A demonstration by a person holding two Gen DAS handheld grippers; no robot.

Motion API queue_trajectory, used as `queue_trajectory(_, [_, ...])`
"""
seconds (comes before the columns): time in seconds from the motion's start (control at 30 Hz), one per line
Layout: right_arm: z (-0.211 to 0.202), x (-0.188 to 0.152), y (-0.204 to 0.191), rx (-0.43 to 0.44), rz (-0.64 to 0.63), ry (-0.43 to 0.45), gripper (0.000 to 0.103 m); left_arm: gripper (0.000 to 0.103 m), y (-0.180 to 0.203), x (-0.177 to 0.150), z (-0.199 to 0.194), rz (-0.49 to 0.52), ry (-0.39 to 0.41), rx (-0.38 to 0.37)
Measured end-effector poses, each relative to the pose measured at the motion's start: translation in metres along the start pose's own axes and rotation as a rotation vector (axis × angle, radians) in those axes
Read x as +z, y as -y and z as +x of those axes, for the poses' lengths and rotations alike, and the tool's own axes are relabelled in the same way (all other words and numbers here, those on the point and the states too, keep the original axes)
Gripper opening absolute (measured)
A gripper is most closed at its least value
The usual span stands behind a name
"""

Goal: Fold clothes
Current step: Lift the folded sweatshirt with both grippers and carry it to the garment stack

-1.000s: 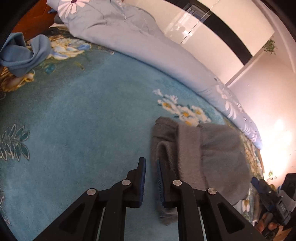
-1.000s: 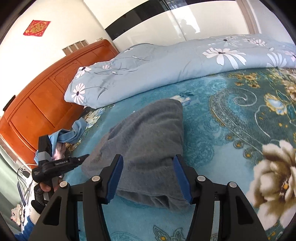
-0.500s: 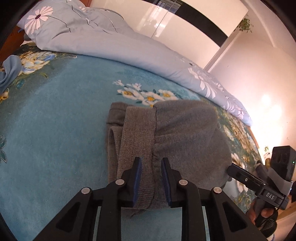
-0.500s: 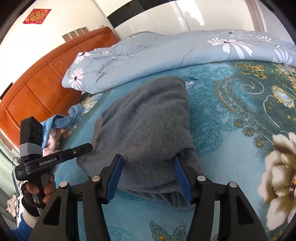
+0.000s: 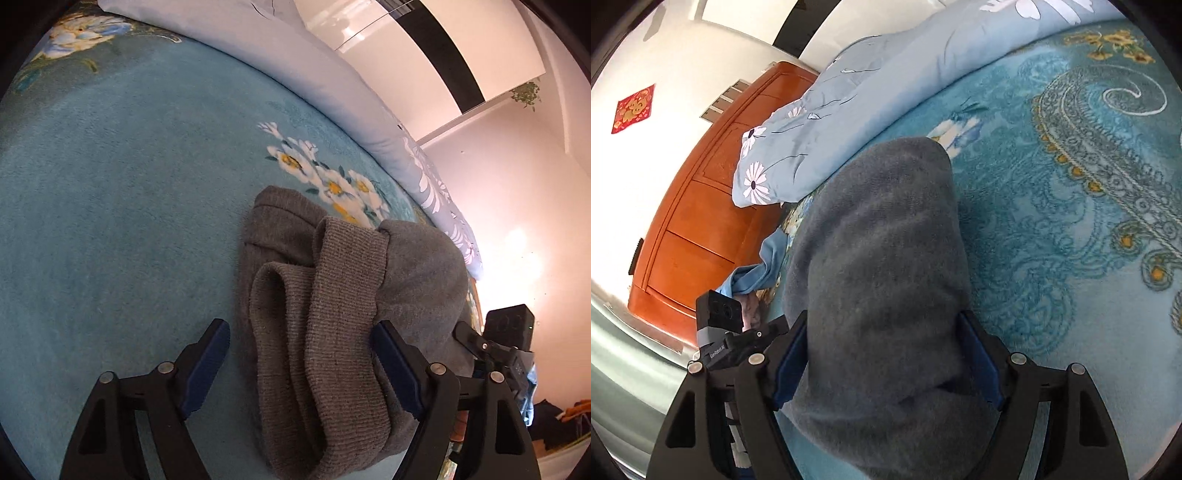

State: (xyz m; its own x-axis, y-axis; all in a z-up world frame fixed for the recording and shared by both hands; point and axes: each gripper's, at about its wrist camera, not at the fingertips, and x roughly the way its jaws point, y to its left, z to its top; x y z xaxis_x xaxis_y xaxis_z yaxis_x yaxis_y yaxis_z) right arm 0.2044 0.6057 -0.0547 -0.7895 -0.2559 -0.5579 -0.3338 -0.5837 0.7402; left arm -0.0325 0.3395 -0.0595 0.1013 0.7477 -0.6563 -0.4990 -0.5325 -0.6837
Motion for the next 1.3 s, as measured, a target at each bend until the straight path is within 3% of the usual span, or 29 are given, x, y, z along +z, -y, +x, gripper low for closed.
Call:
queue_trajectory(0.03, [0.003, 0.002, 0.003, 0.009, 0.016, -0.002, 0.079, 0.08, 0.0, -0.001, 0.0, -0.015, 0.0, -0.012])
queue_trajectory(0.1, [0.005, 0.002, 0.004, 0.013, 0.035, 0.006, 0.08, 0.056, -0.001, -0.004, 0.0, -0.028, 0.007, -0.017])
queue_trajectory(0.13, [0.004, 0.001, 0.001, 0.003, 0.036, 0.011, 0.077, 0.053, 0.0, -0.005, -0.001, -0.034, 0.014, -0.008])
queue_trajectory(0.2, [0.001, -0.003, -0.008, -0.032, 0.027, 0.02, 0.062, 0.036, 0.003, -0.008, -0.008, -0.042, 0.034, 0.0])
queue_trajectory(0.27, [-0.007, -0.005, -0.018, -0.052, 0.021, 0.022, 0.046, 0.03, 0.013, -0.014, -0.02, -0.04, 0.057, 0.002])
queue_trajectory(0.3, [-0.012, -0.005, -0.023, -0.055, 0.02, 0.022, 0.044, 0.028, 0.019, -0.018, -0.028, -0.032, 0.068, 0.003])
queue_trajectory(0.57, [-0.091, -0.032, -0.061, -0.008, -0.022, 0.056, 0.04, 0.028, 0.099, -0.069, -0.085, 0.086, 0.093, -0.024])
queue_trajectory(0.73, [-0.18, -0.05, -0.084, -0.025, -0.083, 0.116, 0.04, 0.028, 0.174, -0.098, -0.102, 0.178, 0.085, -0.091])
queue_trajectory(0.87, [-0.27, -0.058, -0.091, -0.063, -0.117, 0.189, 0.04, 0.028, 0.26, -0.118, -0.1, 0.293, 0.076, -0.153])
queue_trajectory(1.1, [-0.436, -0.063, -0.064, -0.21, -0.075, 0.33, 0.04, 0.028, 0.417, -0.156, -0.051, 0.477, -0.006, -0.274])
queue_trajectory(1.3, [-0.566, -0.065, -0.027, -0.358, -0.009, 0.425, 0.04, 0.028, 0.522, -0.19, 0.012, 0.531, -0.122, -0.381])
